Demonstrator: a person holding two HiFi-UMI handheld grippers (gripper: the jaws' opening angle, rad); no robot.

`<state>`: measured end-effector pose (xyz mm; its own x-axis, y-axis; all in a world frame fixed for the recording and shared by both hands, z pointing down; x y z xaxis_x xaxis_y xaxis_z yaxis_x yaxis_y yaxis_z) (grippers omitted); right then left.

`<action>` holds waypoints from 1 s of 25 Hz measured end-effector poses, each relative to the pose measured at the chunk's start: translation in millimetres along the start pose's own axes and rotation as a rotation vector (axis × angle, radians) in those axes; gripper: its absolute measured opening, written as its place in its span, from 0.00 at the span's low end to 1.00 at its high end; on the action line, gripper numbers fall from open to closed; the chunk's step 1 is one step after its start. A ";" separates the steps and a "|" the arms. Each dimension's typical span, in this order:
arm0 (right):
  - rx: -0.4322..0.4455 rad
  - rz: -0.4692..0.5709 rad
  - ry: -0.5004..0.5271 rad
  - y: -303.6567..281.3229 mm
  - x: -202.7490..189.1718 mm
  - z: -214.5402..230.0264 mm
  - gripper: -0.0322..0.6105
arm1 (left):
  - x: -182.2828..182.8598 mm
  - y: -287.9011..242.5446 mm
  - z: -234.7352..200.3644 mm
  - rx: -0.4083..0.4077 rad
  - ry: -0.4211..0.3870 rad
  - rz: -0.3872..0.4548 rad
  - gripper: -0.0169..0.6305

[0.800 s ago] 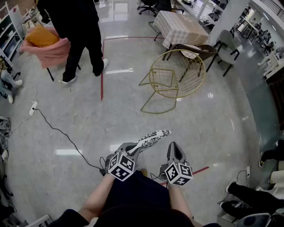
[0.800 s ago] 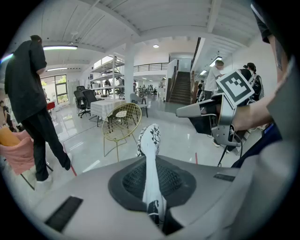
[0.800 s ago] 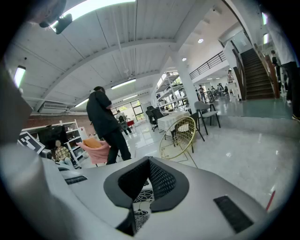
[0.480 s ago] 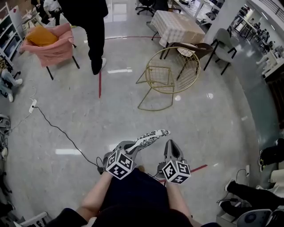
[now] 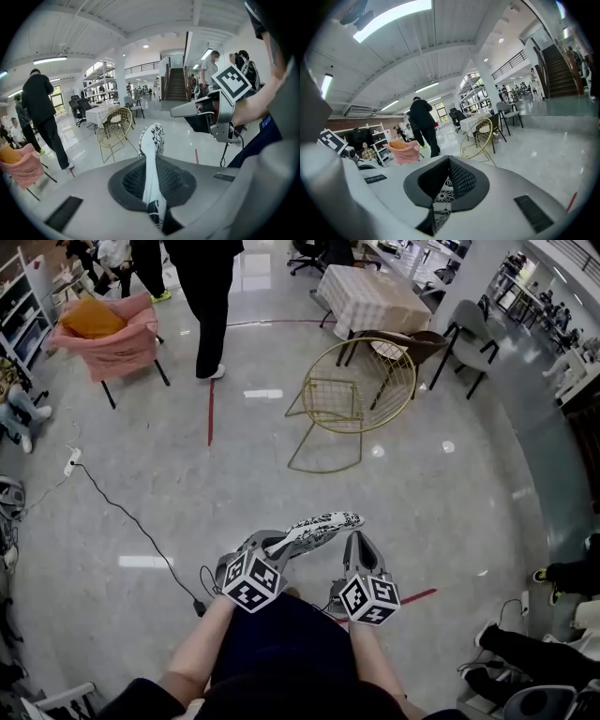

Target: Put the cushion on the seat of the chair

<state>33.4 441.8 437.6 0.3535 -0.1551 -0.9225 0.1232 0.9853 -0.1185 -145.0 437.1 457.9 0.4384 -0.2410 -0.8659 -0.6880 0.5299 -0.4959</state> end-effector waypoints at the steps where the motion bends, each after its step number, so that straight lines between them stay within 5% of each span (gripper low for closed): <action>1: 0.002 0.000 -0.003 0.6 0.2 2.3 0.05 | 1.1 -1.6 1.4 0.002 -0.008 -0.001 0.07; 15: -0.030 -0.010 -0.031 -13.2 9.9 18.0 0.05 | 16.9 -23.5 0.4 -0.033 -0.013 -0.019 0.07; 25: -0.074 0.013 -0.039 -91.5 25.8 38.2 0.05 | 41.4 -80.0 -59.7 -0.087 -0.037 0.001 0.07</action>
<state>66.7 344.9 438.7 0.3907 -0.1437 -0.9092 0.0499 0.9896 -0.1349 -106.4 336.1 457.8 0.4575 -0.2098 -0.8641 -0.7355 0.4569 -0.5004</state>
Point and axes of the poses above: the fingertips, and each gripper's own axes: y backward along the fingers, z to its right, x out of its top, the point moved 5 cm from there along y, backward along the fingers, and after that the axes turned 10 degrees about z, right-handed, at the moved point
